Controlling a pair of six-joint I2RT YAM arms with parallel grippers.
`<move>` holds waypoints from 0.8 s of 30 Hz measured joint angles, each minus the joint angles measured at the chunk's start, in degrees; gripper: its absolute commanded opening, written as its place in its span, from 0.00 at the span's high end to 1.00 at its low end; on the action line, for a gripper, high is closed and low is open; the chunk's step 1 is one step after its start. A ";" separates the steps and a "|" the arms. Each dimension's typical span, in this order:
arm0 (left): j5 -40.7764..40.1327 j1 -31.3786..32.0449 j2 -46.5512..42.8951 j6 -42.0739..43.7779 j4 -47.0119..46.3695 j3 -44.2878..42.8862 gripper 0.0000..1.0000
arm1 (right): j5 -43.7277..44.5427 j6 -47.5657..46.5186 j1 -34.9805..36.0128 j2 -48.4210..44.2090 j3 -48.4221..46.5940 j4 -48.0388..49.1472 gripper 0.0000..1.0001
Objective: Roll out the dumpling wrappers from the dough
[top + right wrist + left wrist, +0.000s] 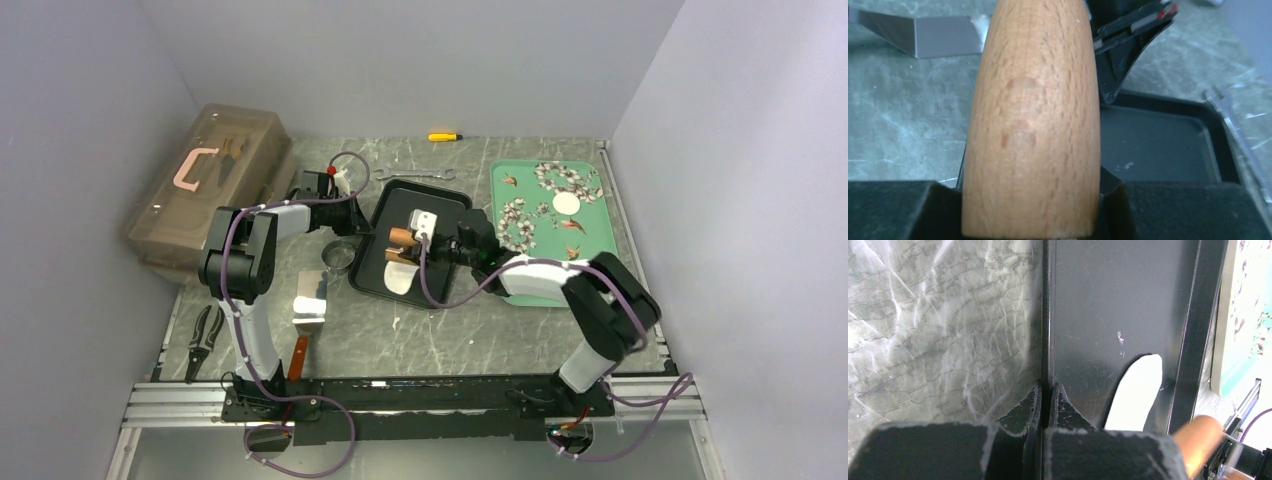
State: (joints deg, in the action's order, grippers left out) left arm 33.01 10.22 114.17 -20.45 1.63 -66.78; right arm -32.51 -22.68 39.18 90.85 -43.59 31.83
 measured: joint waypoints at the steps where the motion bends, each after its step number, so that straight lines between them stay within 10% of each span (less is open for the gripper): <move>1: 0.00 0.00 0.00 0.02 0.00 0.00 1.00 | -0.61 0.63 -0.24 2.21 -0.28 1.73 1.00; 24: 0.09 -0.02 0.04 0.02 0.13 -0.09 1.00 | 10.78 -8.09 11.06 4.66 8.15 9.42 1.00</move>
State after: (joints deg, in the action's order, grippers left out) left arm 33.10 10.20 114.21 -20.43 1.76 -66.87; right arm -21.74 -30.76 50.24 95.50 -35.44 41.25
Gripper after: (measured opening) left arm 0.037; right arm 0.305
